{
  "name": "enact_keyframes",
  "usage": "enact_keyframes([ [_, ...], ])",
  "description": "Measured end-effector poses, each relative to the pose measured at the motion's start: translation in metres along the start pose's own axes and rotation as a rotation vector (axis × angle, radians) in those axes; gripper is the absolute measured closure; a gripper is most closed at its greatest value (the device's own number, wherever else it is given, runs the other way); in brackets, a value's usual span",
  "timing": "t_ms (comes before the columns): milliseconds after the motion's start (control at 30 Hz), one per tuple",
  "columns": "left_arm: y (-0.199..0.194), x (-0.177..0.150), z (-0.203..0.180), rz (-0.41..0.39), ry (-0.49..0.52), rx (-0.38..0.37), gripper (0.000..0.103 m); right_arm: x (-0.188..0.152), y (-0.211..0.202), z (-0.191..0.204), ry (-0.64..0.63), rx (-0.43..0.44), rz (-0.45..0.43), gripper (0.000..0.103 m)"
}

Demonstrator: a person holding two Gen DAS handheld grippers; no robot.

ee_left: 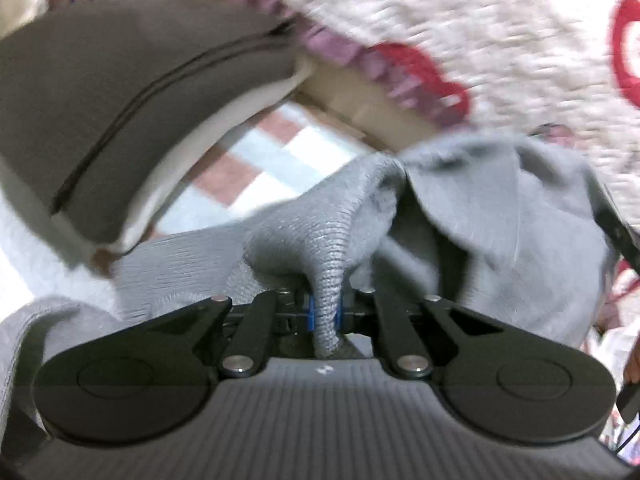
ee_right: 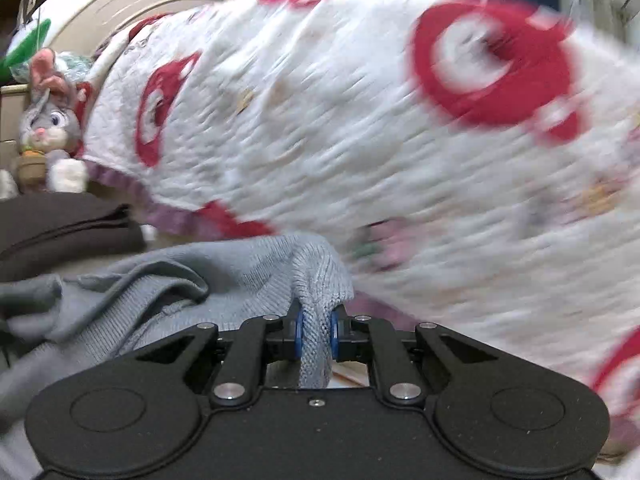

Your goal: Fold clothes

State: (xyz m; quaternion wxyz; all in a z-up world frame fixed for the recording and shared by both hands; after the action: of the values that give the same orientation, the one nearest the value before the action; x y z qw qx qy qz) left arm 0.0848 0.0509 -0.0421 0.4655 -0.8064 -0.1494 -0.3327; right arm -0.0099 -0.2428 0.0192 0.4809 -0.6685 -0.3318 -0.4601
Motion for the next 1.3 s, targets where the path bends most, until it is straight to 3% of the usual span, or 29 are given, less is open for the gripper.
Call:
enact_keyframes([
  [67, -0.012, 0.006, -0.022, -0.041, 0.054, -0.063, 0.096, 0.007, -0.050, -0.027, 0.007, -0.081, -0.032, 0.089],
  [133, -0.014, 0.005, -0.045, -0.043, 0.115, -0.133, 0.096, 0.004, -0.090, -0.052, 0.004, -0.183, -0.005, 0.089],
  [200, -0.004, -0.003, -0.065, 0.007, 0.169, -0.185, 0.093, -0.020, -0.104, -0.075, 0.081, -0.229, 0.106, 0.089],
  [267, 0.014, -0.016, -0.080, 0.092, 0.207, -0.183, 0.092, -0.044, -0.118, -0.097, 0.159, -0.273, 0.218, 0.089],
  [333, 0.033, -0.030, -0.095, 0.176, 0.245, -0.181, 0.085, -0.083, -0.108, -0.109, 0.255, -0.260, 0.356, 0.088],
  [400, 0.045, -0.042, -0.099, 0.250, 0.240, -0.175, 0.073, -0.122, -0.098, -0.121, 0.350, -0.246, 0.493, 0.085],
  [467, 0.055, -0.053, -0.101, 0.309, 0.226, -0.161, 0.060, -0.143, -0.091, -0.125, 0.404, -0.228, 0.565, 0.081],
  [567, 0.060, -0.063, -0.101, 0.349, 0.222, -0.118, 0.056, -0.148, -0.090, -0.133, 0.452, -0.227, 0.571, 0.075],
  [700, 0.065, -0.070, -0.099, 0.367, 0.249, -0.064, 0.050, -0.147, -0.091, -0.147, 0.542, -0.227, 0.558, 0.058],
  [767, 0.069, -0.071, -0.098, 0.381, 0.235, -0.061, 0.049, -0.152, -0.095, -0.151, 0.580, -0.217, 0.546, 0.057],
  [833, 0.068, -0.071, -0.098, 0.378, 0.247, -0.054, 0.055, -0.159, -0.094, -0.153, 0.589, -0.216, 0.537, 0.053],
  [867, 0.065, -0.070, -0.100, 0.365, 0.277, -0.032, 0.085, -0.160, -0.095, -0.154, 0.579, -0.222, 0.531, 0.052],
  [900, 0.060, -0.068, -0.103, 0.330, 0.320, 0.013, 0.097, -0.163, -0.095, -0.153, 0.572, -0.228, 0.527, 0.051],
  [967, 0.042, -0.061, -0.110, 0.216, 0.396, 0.060, 0.097, -0.166, -0.096, -0.154, 0.561, -0.241, 0.516, 0.050],
  [1033, 0.023, -0.048, -0.113, 0.120, 0.407, 0.043, 0.097, -0.162, -0.098, -0.156, 0.537, -0.244, 0.483, 0.050],
  [1133, 0.005, -0.030, -0.114, 0.015, 0.404, 0.024, 0.097, -0.147, -0.101, -0.150, 0.477, -0.133, 0.450, 0.050],
  [1200, 0.005, -0.026, -0.114, -0.004, 0.430, 0.039, 0.097, -0.138, -0.096, -0.143, 0.538, 0.041, 0.463, 0.050],
  [1300, 0.010, -0.031, -0.109, 0.029, 0.389, 0.002, 0.097, -0.130, -0.084, -0.130, 0.627, 0.273, 0.500, 0.045],
])
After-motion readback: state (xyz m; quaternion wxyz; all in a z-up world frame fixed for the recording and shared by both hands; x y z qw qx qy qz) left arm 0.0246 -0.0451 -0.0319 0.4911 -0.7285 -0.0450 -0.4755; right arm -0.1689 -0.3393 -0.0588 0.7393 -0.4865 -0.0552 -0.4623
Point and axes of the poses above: each gripper's, at about its wrist camera, not at the fingertips, and y roughly the way its jaws point, z to its left, x to its top, the point moved 2 cm from there along y, roughly the way its jaws point, and after that the axes turned 7 degrees about y, right-handed, at the moved point
